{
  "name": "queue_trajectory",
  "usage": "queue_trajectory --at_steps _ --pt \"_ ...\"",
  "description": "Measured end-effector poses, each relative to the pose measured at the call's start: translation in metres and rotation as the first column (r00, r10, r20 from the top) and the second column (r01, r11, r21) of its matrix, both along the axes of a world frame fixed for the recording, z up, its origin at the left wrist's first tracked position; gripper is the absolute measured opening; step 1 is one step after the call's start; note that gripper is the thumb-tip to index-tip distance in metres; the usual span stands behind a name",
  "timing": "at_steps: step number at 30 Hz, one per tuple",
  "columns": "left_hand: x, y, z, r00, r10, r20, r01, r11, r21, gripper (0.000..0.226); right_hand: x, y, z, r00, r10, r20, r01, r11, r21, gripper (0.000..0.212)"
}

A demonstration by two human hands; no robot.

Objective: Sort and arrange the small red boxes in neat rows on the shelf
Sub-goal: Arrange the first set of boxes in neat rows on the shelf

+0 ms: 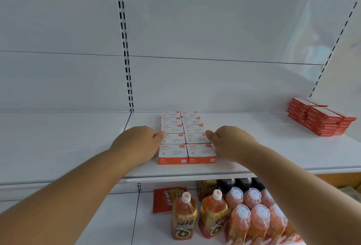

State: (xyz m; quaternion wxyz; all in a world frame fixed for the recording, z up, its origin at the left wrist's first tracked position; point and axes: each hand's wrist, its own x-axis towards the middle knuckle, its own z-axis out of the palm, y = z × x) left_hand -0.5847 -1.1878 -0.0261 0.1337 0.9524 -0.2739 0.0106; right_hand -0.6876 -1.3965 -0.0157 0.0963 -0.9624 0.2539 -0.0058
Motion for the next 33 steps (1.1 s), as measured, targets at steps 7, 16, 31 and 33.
queue_trajectory --at_steps 7,16,31,33 --pt "-0.002 -0.011 -0.006 0.999 -0.014 0.034 0.012 0.999 0.044 0.047 0.006 0.006 -0.007 0.999 0.014 -0.035 -0.016 0.997 -0.069 0.050" --pt "-0.003 -0.014 -0.009 0.997 -0.009 0.075 0.005 0.999 0.053 0.045 0.004 0.012 -0.003 0.993 0.088 -0.076 -0.098 0.984 -0.148 0.023" --pt "0.045 -0.030 0.001 0.998 0.049 -0.046 -0.045 0.995 0.087 0.044 0.042 -0.011 0.002 0.997 -0.016 -0.080 0.014 1.000 -0.025 0.049" --pt "0.046 -0.034 0.001 0.999 0.032 -0.044 -0.027 0.993 0.112 0.044 0.048 -0.013 -0.002 0.998 -0.018 -0.062 0.017 1.000 -0.024 0.050"
